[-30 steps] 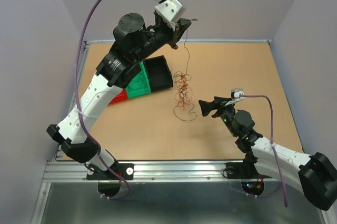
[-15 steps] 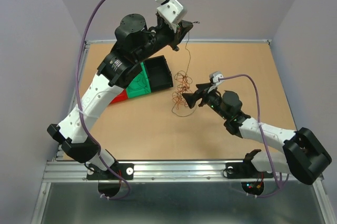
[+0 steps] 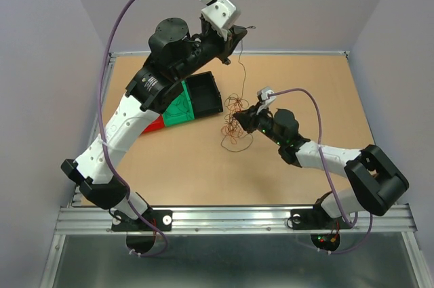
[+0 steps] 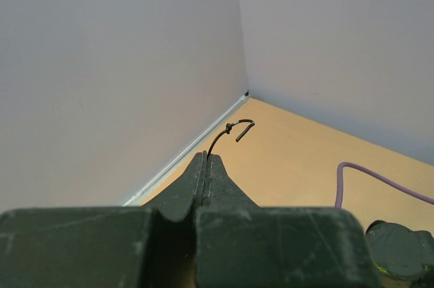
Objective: Untangle the cables
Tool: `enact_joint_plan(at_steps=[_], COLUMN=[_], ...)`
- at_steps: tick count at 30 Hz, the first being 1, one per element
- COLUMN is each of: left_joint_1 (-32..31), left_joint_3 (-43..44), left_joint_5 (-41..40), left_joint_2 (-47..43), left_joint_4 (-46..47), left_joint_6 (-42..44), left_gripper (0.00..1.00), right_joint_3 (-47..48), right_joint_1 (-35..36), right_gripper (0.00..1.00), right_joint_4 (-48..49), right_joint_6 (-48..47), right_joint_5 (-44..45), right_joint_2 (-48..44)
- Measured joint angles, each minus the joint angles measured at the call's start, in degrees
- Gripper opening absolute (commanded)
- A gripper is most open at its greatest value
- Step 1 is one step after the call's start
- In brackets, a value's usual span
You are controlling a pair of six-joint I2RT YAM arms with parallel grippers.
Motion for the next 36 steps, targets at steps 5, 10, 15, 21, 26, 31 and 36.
enact_joint_plan(at_steps=[5,10,15,21,26,31,36], left_joint_1=[0.5,6.12,14.45,20.11,24.11,32.26,39.41], left_joint_3=[3.28,11.87,13.92,11.28,11.26,11.28,11.28], left_joint_5=[-8.44,-15.98,-18.71,-19.37,-18.43,-14.45,-7.98], left_joint_2=[1.36,4.61,5.01,4.2,4.2,4.59,4.63], left_joint_4=[-1.88,-5.84,-6.32,-5.05,-5.11,-6.91,-9.73], left_joint_6=[-0.42,-3.48,-5.84,-7.3,-8.7,-12.83,-17.92], left_gripper=[0.0,0.0,0.0,0.0,0.0,0.0,0.0], right_joint_3=[-2.32,-7.67,-13.55,-19.87,-23.02,-25.53,-25.81], right_joint_1=[0.04,0.24,0.26,0.26,-1.53,-4.5,-4.81], right_gripper=[0.05,0.01,0.0,0.01,0.01,0.01,0.01], right_joint_4=[2.6,4.2,4.68,4.79,1.11,-2.36,-4.87], right_joint_6=[1.22,4.42,8.37,12.92,18.32,22.84,27.45], right_joint_5=[2.62,9.31,17.77,28.35,36.48,40.92,43.04], right_joint_2=[-0.33,-0.9,-2.99,-9.92,-18.88,-27.93,-32.11])
